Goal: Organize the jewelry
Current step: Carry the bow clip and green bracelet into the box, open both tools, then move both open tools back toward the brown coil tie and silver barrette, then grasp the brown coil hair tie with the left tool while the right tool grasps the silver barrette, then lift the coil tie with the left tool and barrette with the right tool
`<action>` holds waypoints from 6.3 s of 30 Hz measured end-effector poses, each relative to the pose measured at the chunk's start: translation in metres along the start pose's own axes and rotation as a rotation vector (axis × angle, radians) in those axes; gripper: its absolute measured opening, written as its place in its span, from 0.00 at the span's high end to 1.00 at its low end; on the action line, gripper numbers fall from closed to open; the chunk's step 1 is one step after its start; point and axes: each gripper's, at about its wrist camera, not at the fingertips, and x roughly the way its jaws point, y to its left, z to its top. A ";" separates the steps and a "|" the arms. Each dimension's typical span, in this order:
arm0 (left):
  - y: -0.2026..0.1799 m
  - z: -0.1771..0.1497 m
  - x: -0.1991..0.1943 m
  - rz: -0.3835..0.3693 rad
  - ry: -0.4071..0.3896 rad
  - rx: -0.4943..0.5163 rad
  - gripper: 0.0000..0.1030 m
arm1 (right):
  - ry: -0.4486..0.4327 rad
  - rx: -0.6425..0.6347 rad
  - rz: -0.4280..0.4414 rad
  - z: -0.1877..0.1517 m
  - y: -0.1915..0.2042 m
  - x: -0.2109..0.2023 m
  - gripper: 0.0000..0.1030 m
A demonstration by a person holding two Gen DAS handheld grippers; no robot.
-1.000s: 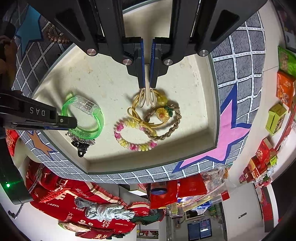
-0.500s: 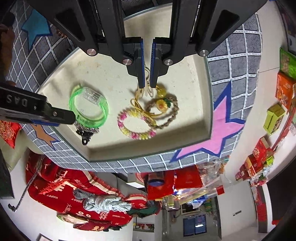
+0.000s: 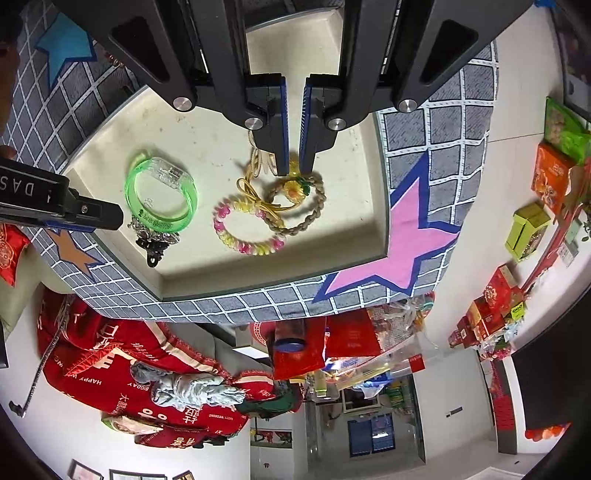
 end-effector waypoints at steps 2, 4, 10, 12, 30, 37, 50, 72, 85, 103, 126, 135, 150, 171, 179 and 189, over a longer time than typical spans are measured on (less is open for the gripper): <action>0.001 -0.001 0.000 0.007 -0.001 0.000 0.78 | 0.001 -0.001 0.001 -0.001 0.000 0.000 0.55; 0.003 -0.002 0.000 0.008 0.001 -0.005 0.78 | 0.000 -0.001 0.003 -0.002 0.000 0.000 0.55; 0.008 -0.003 0.000 0.020 0.007 -0.033 0.44 | -0.003 0.000 0.005 -0.005 0.001 -0.003 0.55; 0.010 -0.003 -0.001 0.059 -0.002 -0.048 0.00 | -0.003 0.000 0.004 -0.005 0.000 -0.003 0.55; 0.003 -0.011 0.007 0.087 -0.047 -0.026 0.00 | -0.097 -0.009 0.037 -0.017 0.000 -0.027 0.00; 0.006 -0.024 -0.015 0.094 -0.030 -0.023 0.00 | -0.057 -0.028 0.020 -0.031 0.000 -0.038 0.00; 0.007 -0.058 -0.048 0.034 0.025 -0.023 0.00 | 0.010 -0.002 0.034 -0.085 -0.007 -0.058 0.00; -0.005 -0.096 -0.044 -0.128 0.168 -0.144 0.00 | 0.074 -0.107 -0.025 -0.180 0.025 -0.066 0.05; -0.033 -0.084 -0.029 -0.189 0.202 -0.109 0.00 | 0.032 -0.158 -0.083 -0.191 0.035 -0.062 0.79; -0.060 -0.076 -0.008 -0.214 0.205 -0.126 0.61 | 0.017 -0.144 -0.063 -0.191 0.030 -0.061 0.80; -0.048 -0.090 -0.042 -0.227 0.136 -0.045 0.72 | 0.005 -0.101 -0.001 -0.182 0.024 -0.072 0.89; -0.039 -0.099 -0.048 -0.234 0.141 -0.052 0.72 | 0.072 -0.101 0.012 -0.182 0.021 -0.058 0.85; -0.040 -0.103 -0.053 -0.241 0.139 -0.034 0.72 | 0.082 -0.170 -0.031 -0.180 0.032 -0.056 0.86; -0.029 -0.092 -0.071 -0.247 0.091 -0.042 0.72 | -0.009 -0.088 0.031 -0.149 0.014 -0.090 0.89; -0.027 -0.090 -0.073 -0.253 0.088 -0.048 0.72 | 0.007 -0.093 0.036 -0.147 0.013 -0.088 0.89; -0.031 -0.095 -0.072 -0.257 0.094 -0.039 0.72 | 0.126 -0.132 0.054 -0.167 0.013 -0.067 0.64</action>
